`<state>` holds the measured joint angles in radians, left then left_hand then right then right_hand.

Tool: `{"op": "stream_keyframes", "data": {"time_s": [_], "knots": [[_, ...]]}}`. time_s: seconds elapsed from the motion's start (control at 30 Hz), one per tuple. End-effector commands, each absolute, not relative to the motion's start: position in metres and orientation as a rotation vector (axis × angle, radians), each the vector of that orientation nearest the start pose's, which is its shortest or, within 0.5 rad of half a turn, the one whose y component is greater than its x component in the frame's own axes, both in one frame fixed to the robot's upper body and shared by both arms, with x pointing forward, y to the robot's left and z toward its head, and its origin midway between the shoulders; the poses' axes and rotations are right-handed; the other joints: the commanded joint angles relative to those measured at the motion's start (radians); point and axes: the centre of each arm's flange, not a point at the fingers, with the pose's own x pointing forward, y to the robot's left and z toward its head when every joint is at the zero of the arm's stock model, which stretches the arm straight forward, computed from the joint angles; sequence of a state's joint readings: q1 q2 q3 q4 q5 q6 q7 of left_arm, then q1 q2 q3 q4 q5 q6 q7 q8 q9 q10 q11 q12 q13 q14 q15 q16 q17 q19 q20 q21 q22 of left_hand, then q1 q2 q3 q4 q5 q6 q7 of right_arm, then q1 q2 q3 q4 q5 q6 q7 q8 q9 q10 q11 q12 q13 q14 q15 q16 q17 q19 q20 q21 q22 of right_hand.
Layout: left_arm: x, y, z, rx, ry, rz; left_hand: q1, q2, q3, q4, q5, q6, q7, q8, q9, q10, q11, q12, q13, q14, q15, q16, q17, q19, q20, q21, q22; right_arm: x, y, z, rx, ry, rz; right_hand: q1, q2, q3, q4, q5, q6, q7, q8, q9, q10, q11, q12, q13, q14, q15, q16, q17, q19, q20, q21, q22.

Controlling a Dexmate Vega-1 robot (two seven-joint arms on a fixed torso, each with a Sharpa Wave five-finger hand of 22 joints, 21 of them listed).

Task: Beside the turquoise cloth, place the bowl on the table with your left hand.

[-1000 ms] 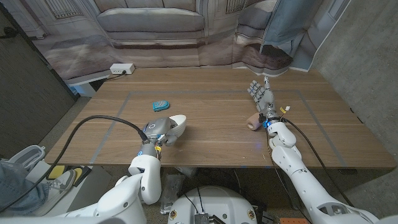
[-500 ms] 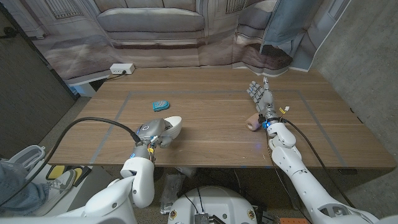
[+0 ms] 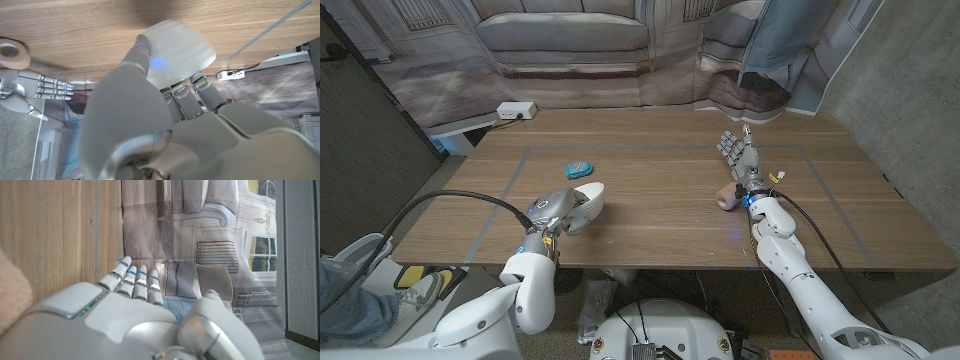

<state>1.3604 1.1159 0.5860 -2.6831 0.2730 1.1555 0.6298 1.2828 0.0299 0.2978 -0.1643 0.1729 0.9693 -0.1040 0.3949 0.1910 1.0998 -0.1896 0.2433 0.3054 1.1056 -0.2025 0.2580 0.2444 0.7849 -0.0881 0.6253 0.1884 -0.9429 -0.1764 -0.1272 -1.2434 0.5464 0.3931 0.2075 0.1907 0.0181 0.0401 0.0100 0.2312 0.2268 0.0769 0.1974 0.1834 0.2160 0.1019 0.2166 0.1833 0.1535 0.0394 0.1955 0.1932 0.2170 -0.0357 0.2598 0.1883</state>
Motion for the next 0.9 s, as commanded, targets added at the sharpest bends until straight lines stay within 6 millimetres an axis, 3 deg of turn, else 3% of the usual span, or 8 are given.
{"op": "stream_keyframes", "data": {"time_s": [0.03, 0.37, 0.9], "knots": [[0.387, 0.245, -0.074, 1.17, -0.396, 0.354, 0.043, 0.053, 0.029, 0.032, 0.007, 0.14, 0.013, 0.011, 0.003, 0.012, -0.003, 0.006, 0.018, -0.005, -0.028, 0.005, 0.006, -0.006, -0.045, 0.007, 0.004, 0.644, -0.253, -0.065, 0.278, -0.69, 0.232, 0.001, 0.008, -0.002, -0.001, 0.007, 0.007, -0.002, -0.002, 0.003, 0.008, 0.001, -0.002, 0.005, 0.005, -0.002, 0.0, 0.001, 0.009, -0.006, -0.001, 0.004], [0.382, 0.251, -0.077, 1.174, -0.348, 0.328, 0.043, 0.053, 0.03, 0.032, 0.007, 0.14, 0.013, 0.01, 0.003, 0.013, -0.001, 0.004, 0.025, -0.007, -0.028, 0.005, 0.011, -0.012, -0.045, 0.011, 0.004, 0.643, -0.254, -0.064, 0.277, -0.694, 0.233, 0.001, 0.009, -0.002, -0.002, 0.007, 0.006, -0.002, -0.002, 0.003, 0.007, 0.004, -0.002, 0.005, 0.005, -0.002, 0.0, 0.001, 0.009, -0.006, -0.003, 0.004], [0.385, 0.282, -0.07, 1.072, -0.406, 0.322, 0.043, 0.054, 0.031, 0.032, 0.007, 0.145, 0.015, 0.01, 0.002, 0.011, 0.001, 0.0, 0.036, -0.022, -0.028, 0.001, 0.018, -0.041, -0.046, 0.011, 0.006, 0.644, -0.25, -0.059, 0.264, -0.698, 0.238, 0.001, 0.009, -0.003, -0.002, 0.007, 0.006, -0.002, -0.002, 0.003, 0.008, 0.002, -0.002, 0.005, 0.004, -0.002, 0.0, 0.001, 0.009, -0.006, -0.005, 0.005]]}}
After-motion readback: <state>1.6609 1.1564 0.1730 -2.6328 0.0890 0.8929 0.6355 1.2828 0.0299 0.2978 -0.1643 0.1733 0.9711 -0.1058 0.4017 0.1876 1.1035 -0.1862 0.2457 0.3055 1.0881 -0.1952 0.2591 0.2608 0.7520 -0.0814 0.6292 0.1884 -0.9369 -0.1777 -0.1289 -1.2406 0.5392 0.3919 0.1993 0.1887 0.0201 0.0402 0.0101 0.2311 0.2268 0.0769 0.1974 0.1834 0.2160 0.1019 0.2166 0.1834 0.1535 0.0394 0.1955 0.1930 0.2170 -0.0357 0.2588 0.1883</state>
